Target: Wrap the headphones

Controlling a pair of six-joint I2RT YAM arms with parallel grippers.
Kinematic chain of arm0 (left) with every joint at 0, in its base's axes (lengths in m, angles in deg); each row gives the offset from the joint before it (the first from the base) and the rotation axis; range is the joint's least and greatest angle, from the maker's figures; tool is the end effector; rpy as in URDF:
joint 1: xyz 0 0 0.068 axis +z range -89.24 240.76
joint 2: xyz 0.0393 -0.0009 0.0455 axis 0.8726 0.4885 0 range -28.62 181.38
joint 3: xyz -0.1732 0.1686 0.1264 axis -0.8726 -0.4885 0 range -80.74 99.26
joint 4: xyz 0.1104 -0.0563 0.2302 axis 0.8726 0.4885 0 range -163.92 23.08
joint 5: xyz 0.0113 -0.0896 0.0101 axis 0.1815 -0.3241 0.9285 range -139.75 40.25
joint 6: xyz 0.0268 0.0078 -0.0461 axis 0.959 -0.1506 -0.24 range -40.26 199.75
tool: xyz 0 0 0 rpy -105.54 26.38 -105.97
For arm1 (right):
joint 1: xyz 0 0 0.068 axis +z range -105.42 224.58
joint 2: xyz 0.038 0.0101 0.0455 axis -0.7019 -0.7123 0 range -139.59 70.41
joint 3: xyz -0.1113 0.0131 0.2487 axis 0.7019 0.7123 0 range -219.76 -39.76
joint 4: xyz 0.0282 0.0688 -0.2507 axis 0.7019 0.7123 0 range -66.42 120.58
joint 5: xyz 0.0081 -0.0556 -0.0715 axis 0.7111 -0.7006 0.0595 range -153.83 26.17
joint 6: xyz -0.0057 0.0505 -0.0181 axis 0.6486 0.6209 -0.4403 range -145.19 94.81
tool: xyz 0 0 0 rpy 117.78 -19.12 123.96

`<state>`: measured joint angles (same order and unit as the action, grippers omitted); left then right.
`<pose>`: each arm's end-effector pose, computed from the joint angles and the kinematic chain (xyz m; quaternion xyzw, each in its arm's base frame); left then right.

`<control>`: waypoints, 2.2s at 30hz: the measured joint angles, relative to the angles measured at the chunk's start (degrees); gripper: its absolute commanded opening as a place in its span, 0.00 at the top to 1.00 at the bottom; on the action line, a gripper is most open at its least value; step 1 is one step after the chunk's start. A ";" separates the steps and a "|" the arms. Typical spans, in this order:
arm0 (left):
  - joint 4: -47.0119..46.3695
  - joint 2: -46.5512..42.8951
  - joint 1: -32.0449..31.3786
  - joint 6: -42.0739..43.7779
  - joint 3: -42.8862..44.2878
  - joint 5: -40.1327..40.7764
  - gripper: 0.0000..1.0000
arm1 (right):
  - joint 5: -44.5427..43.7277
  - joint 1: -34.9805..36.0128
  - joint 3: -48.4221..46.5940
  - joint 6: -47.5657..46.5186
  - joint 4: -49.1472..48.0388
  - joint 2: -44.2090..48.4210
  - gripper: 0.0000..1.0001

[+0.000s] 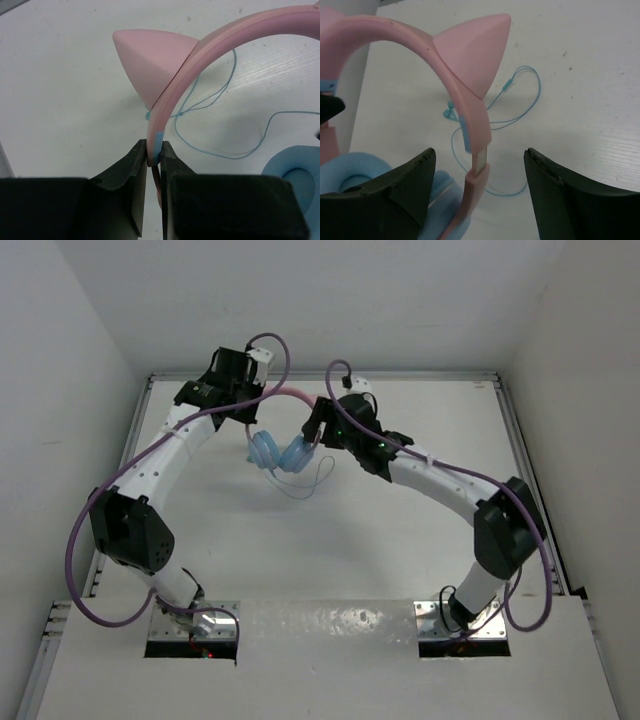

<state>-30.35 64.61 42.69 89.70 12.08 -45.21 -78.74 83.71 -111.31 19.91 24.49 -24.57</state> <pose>0.3421 -0.1086 0.3593 0.2077 0.8961 0.0088 0.3921 0.3087 0.2392 0.2893 0.1137 0.8284 0.2796 0.4719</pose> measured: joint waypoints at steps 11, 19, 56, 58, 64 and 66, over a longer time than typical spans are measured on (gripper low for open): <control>2.19 -1.03 -0.20 0.72 0.07 -5.22 0.57 | 1.97 -0.33 -3.04 -1.95 3.82 -7.56 1.00; 6.62 -2.03 -0.33 8.02 7.69 -10.99 0.24 | 9.60 -3.76 -3.08 -22.73 11.06 -5.75 1.00; 13.22 2.86 -0.42 7.17 2.67 -12.50 1.00 | 21.31 -2.49 -10.14 -42.32 9.40 16.26 0.12; 13.18 2.91 0.98 5.27 3.78 -13.27 1.00 | 21.09 -4.85 -4.00 -42.32 4.83 26.14 0.51; 10.80 4.85 11.82 -4.04 18.34 -20.35 1.00 | 16.37 -13.40 16.13 -37.38 -8.59 39.69 0.22; 8.94 5.35 15.04 -6.86 23.67 -20.72 1.00 | 14.91 -14.88 22.53 -36.26 -12.04 37.55 0.14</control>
<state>-21.41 69.97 57.73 82.84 35.75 -65.93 -63.84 68.83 -88.78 -16.35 12.45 12.98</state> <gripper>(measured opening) 0.225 0.785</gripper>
